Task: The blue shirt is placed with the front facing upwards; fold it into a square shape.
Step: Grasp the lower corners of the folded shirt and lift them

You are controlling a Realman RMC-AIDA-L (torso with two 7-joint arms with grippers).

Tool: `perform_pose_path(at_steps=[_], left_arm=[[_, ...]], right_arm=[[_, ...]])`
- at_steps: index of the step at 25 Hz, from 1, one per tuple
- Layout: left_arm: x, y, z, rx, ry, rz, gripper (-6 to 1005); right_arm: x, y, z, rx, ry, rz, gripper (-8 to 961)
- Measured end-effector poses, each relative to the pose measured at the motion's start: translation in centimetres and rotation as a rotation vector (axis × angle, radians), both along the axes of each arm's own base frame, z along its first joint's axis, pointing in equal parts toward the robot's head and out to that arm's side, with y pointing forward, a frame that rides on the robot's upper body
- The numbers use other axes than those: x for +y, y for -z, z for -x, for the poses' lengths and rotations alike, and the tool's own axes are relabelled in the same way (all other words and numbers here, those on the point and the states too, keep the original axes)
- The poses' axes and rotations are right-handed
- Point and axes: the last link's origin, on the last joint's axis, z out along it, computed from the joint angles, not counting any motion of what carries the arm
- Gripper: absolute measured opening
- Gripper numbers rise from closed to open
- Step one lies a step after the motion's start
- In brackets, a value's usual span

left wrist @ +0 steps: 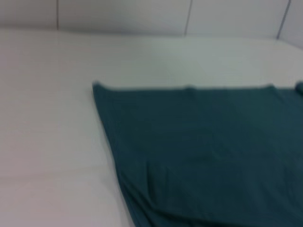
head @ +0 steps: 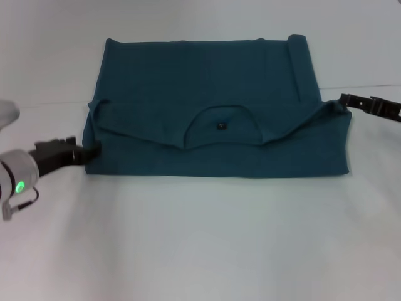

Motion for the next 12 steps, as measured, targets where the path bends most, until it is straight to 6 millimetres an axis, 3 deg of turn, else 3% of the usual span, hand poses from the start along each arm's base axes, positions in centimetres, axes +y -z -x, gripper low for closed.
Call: perform_pose_path(at_steps=[4,12], left_arm=[[-0.8,0.6,0.6,-0.011,-0.021,0.022,577],[-0.5,1.7,0.2,-0.003,-0.028,0.044,623]], right_arm=[[-0.4,0.1,-0.2,0.006,0.001,0.008,774],[-0.6,0.6,-0.1,0.018,-0.003,0.02,785]])
